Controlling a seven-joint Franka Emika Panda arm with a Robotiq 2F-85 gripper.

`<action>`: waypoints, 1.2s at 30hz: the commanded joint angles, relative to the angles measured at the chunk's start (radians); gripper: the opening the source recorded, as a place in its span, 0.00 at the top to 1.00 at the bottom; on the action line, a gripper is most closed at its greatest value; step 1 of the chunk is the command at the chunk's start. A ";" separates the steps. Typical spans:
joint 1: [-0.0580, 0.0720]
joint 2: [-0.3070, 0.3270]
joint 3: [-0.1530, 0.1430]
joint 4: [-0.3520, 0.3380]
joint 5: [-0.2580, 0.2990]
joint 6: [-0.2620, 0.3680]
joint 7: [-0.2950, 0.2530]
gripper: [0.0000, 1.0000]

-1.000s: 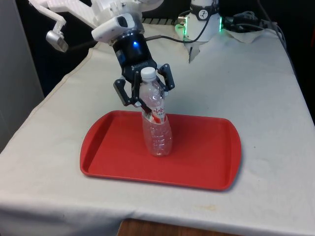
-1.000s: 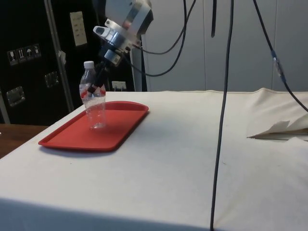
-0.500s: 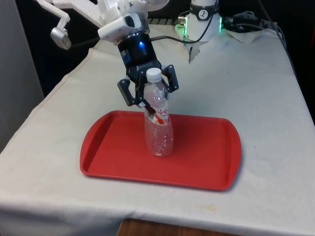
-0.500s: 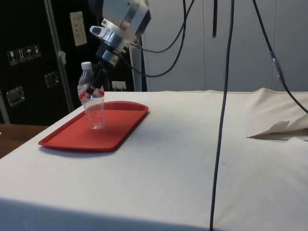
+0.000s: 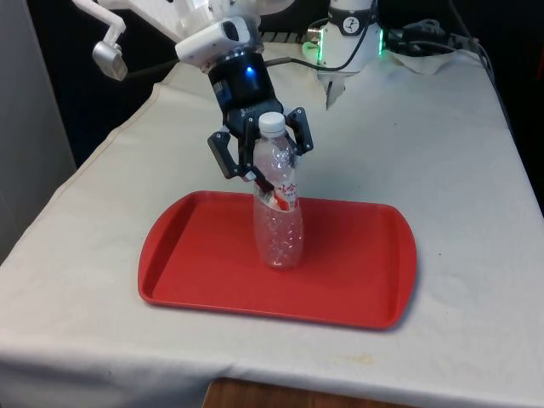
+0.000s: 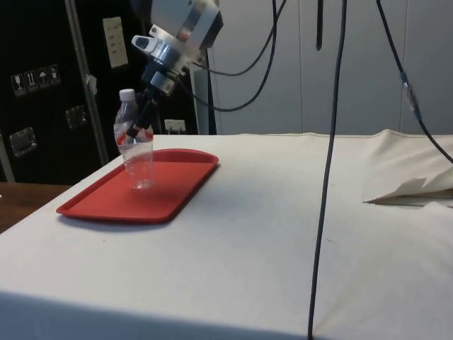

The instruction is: Place the bottle upright on the tray.

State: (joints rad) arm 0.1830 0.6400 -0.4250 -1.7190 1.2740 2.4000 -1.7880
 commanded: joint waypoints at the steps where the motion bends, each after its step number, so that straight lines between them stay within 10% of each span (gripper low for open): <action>1: 0.008 -0.004 -0.001 -0.007 0.005 0.020 -0.006 0.67; 36: 0.031 0.000 0.002 -0.005 -0.001 0.047 -0.038 0.67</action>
State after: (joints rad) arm 0.2070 0.6400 -0.4200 -1.7210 1.2740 2.4300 -1.8250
